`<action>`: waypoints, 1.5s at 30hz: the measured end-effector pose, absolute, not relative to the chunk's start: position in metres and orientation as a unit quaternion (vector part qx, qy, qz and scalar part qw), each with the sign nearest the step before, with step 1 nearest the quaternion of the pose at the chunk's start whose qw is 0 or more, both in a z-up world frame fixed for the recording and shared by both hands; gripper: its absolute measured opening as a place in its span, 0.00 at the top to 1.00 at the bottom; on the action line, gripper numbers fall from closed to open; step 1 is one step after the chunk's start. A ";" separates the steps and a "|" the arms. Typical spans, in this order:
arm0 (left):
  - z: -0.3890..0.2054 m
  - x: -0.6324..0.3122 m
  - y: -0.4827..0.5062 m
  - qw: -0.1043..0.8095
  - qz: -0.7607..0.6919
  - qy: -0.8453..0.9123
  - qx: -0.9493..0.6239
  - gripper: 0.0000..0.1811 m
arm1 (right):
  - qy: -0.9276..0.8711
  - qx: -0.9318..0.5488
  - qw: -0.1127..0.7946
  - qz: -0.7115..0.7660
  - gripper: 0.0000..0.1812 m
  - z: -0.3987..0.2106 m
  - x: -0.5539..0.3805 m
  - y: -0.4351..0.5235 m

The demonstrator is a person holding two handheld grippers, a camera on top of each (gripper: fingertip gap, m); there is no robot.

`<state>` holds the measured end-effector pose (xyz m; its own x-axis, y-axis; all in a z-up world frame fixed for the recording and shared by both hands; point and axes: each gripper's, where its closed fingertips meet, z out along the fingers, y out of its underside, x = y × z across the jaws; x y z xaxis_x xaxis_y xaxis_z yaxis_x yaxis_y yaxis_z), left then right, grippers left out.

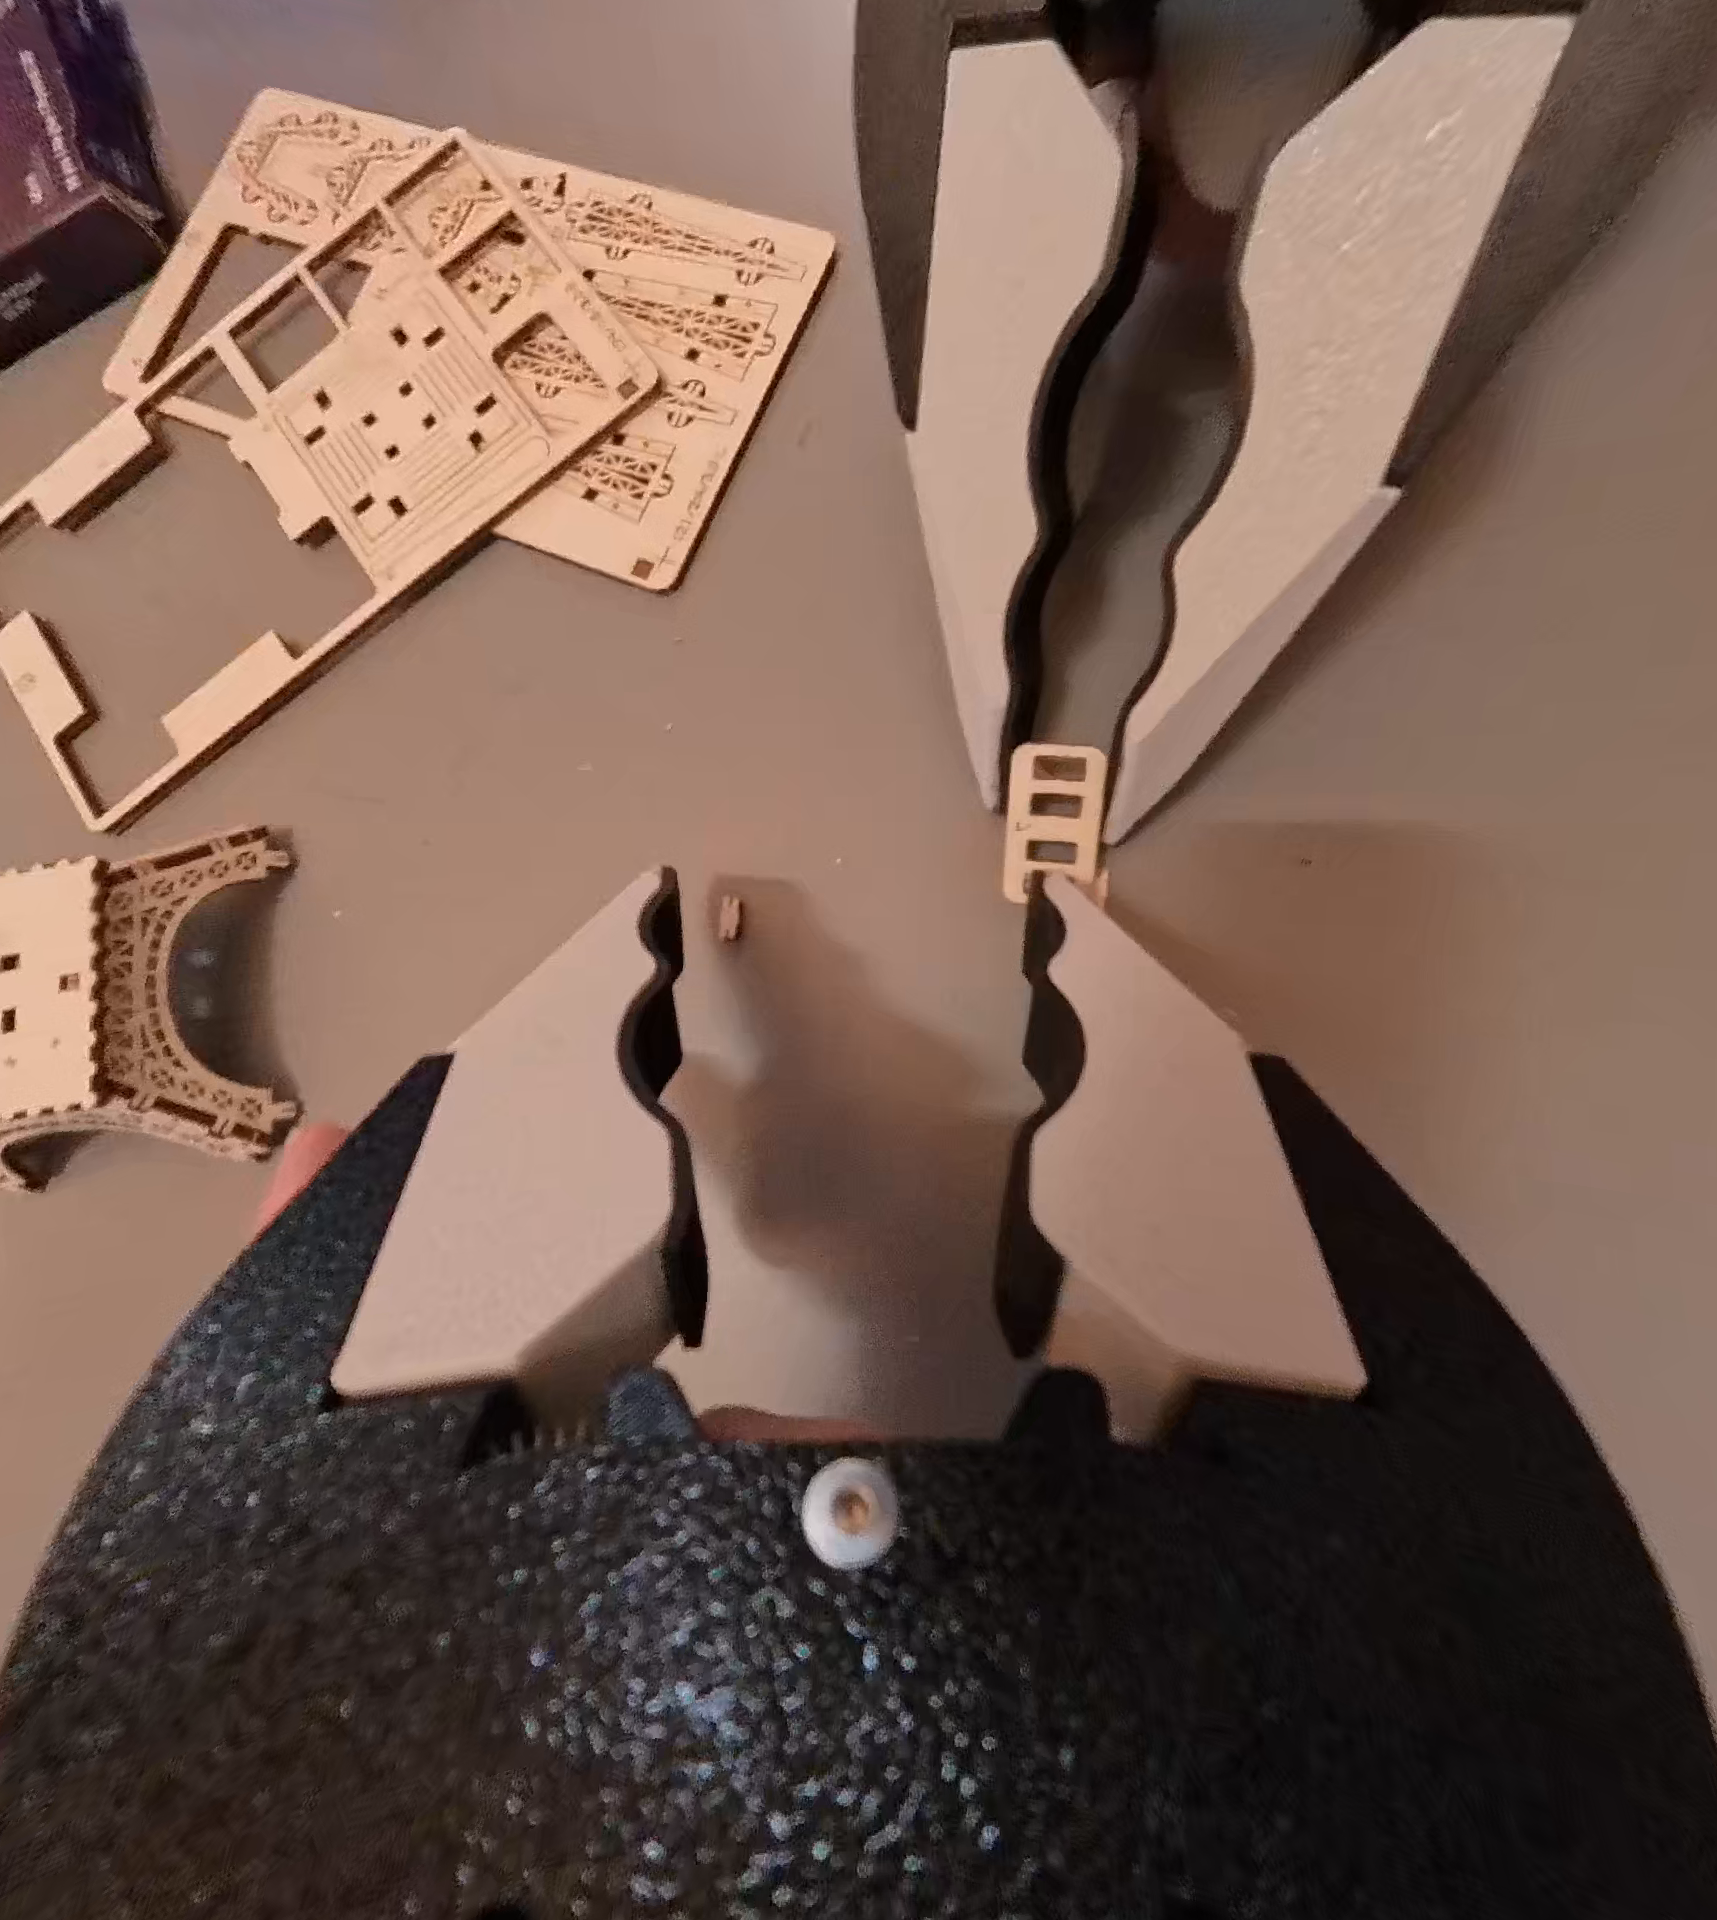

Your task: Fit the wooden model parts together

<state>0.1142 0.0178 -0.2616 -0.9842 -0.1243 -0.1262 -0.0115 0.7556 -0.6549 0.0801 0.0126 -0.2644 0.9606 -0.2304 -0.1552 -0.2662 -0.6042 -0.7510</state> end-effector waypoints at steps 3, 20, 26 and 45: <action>-0.261 0.111 0.014 0.083 -0.354 0.931 0.028 0.69 | 0.141 -0.895 0.423 0.027 0.92 -0.264 0.080 0.012; -0.248 0.097 -0.019 0.136 -0.279 0.801 0.512 0.58 | 0.153 -0.892 0.423 0.049 0.92 -0.265 0.081 0.011; -0.249 0.102 -0.027 0.131 -0.244 0.809 0.519 0.50 | 0.166 -0.889 0.424 0.049 0.92 -0.265 0.084 0.010; -0.265 0.099 -0.009 -0.003 -0.172 0.883 0.437 0.72 | 0.108 -0.902 0.418 -0.009 0.91 -0.266 0.086 0.011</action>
